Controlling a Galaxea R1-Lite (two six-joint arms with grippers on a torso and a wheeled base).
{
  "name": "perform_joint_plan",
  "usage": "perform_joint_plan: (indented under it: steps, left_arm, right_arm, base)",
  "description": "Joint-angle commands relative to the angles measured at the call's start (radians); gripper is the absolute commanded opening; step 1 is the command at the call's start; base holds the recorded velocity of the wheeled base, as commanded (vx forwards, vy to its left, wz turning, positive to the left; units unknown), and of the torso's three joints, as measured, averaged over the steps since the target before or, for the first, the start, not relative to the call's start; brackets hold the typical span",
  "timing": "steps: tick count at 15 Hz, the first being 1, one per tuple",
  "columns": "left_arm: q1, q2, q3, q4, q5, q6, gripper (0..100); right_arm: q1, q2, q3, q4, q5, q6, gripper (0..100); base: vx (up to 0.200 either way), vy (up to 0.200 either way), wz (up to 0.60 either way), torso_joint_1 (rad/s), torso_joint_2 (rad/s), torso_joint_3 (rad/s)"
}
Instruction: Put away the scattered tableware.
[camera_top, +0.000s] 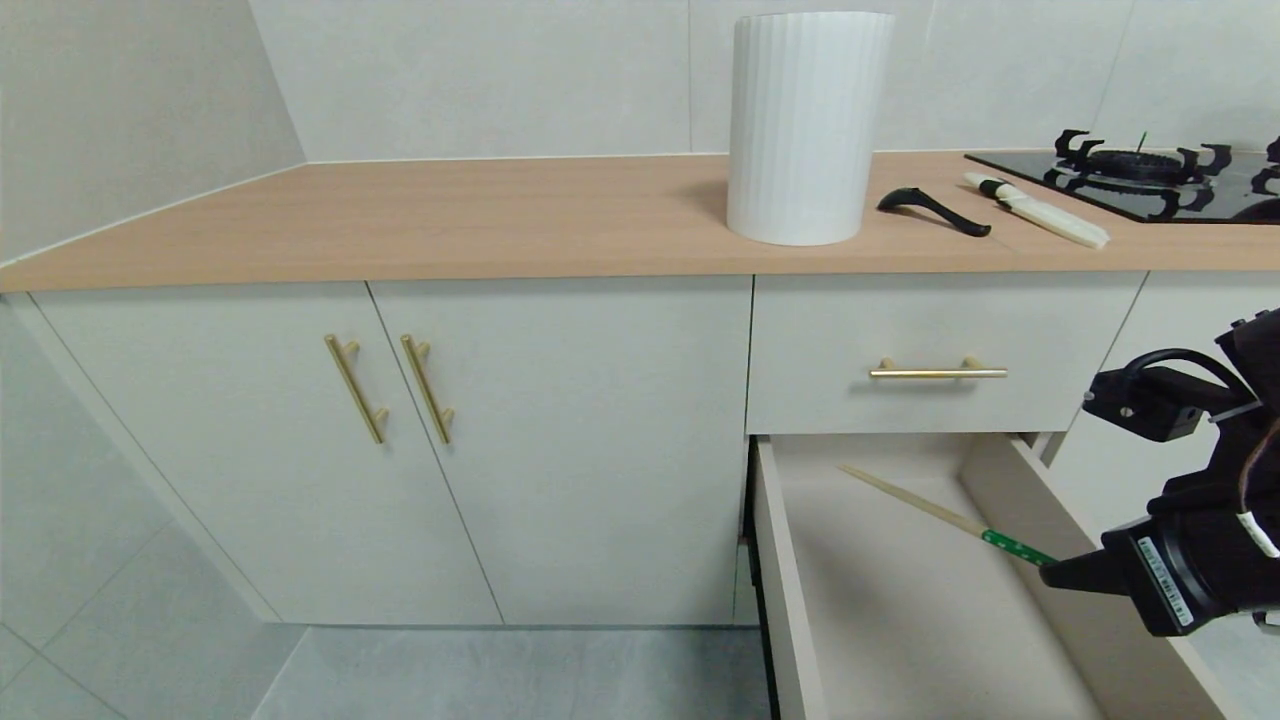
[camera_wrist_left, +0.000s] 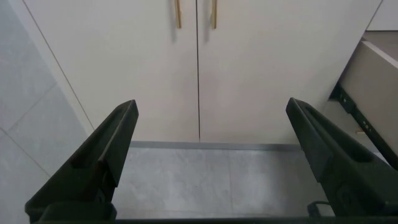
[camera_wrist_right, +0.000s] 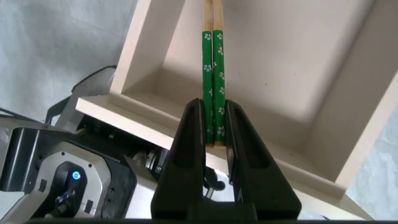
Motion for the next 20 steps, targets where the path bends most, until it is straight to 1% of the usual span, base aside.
perform_joint_plan:
  steps: [1, 4, 7, 8, 10, 12, 13, 15, 16, 20]
  left_arm:
    - [0.000, 0.000, 0.000, 0.000, 0.000, 0.000, 100]
    - [0.000, 0.000, 0.000, 0.000, 0.000, 0.000, 100]
    - [0.000, 0.000, 0.000, 0.000, 0.000, 0.000, 100]
    - [0.000, 0.000, 0.000, 0.000, 0.000, 0.000, 100]
    - [0.000, 0.000, 0.000, 0.000, 0.000, 0.000, 100]
    - [0.000, 0.000, 0.000, 0.000, 0.000, 0.000, 100]
    - [0.000, 0.000, 0.000, 0.000, 0.000, 0.000, 100]
    - [0.000, 0.000, 0.000, 0.000, 0.000, 0.000, 100]
    - [0.000, 0.000, 0.000, 0.000, 0.000, 0.000, 100]
    - [0.000, 0.000, 0.000, 0.000, 0.000, 0.000, 100]
  right_arm:
    - [0.001, 0.013, 0.000, -0.001, 0.000, 0.001, 0]
    - [0.003, 0.073, 0.011, -0.038, -0.003, 0.000, 0]
    - [0.000, 0.261, 0.000, -0.093, -0.010, 0.020, 0]
    - [-0.005, 0.317, -0.002, -0.125, -0.010, 0.046, 0]
    - [-0.005, 0.435, -0.005, -0.228, -0.017, 0.142, 0]
    - [-0.005, 0.525, -0.005, -0.318, -0.089, 0.193, 0]
    - [-0.005, 0.556, -0.005, -0.349, -0.104, 0.207, 0]
    - [-0.005, 0.587, -0.005, -0.383, -0.106, 0.222, 0]
    - [-0.005, 0.643, -0.009, -0.437, -0.109, 0.261, 0]
    - [-0.005, 0.726, -0.011, -0.467, -0.121, 0.268, 0]
  base:
    - [0.000, 0.000, 0.00, 0.000, 0.00, 0.000]
    - [0.000, 0.000, 0.00, 0.000, 0.00, 0.000]
    - [0.000, 0.000, 0.00, 0.000, 0.00, 0.000]
    - [0.000, 0.000, 0.00, 0.000, 0.00, 0.000]
    - [0.000, 0.000, 0.00, 0.000, 0.00, 0.000]
    - [0.000, 0.000, 0.00, 0.000, 0.00, 0.000]
    - [0.000, 0.000, 0.00, 0.000, 0.00, 0.000]
    - [0.000, 0.000, 0.00, 0.000, 0.00, 0.000]
    - [0.000, 0.000, 0.00, 0.000, 0.00, 0.000]
    - [0.000, 0.000, 0.00, 0.000, 0.00, 0.000]
